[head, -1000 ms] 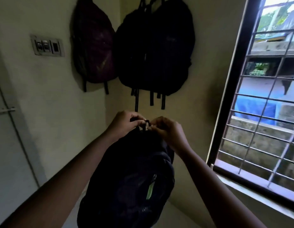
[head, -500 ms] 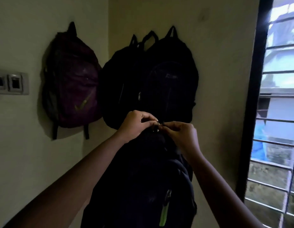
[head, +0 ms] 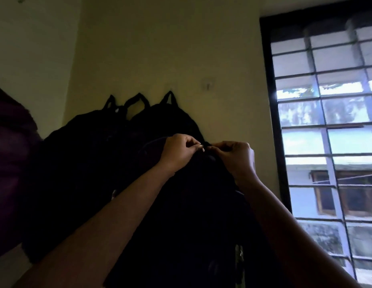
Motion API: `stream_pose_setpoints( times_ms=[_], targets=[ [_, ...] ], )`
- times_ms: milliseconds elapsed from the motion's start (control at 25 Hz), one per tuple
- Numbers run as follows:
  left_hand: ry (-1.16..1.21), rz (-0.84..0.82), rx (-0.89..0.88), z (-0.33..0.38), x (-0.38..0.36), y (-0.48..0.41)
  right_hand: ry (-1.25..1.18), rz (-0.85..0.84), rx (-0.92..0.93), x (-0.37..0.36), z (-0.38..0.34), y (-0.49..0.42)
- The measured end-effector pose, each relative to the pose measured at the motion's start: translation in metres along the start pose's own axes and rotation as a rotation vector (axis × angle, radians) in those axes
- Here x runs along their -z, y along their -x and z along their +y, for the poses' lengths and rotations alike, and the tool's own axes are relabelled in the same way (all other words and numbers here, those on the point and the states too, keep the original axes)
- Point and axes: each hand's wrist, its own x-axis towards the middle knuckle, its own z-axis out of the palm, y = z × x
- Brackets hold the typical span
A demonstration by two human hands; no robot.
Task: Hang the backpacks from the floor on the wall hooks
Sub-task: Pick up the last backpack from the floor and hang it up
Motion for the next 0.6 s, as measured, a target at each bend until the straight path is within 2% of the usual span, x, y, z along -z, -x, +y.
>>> stream_pose_setpoints(
  times_ms=[280, 480, 600],
  targets=[
    [-0.171, 0.184, -0.062, -0.002, -0.033, -0.113, 0.018, 0.069, 0.093, -0.017, 0.009, -0.121],
    [-0.39, 0.339, -0.064, -0.004, -0.05, -0.195, 0.018, 0.124, 0.156, -0.04, 0.015, -0.203],
    [-0.408, 0.382, -0.054, -0.006, -0.059, -0.229, 0.05, 0.178, 0.193, -0.046, 0.015, -0.232]
  ],
)
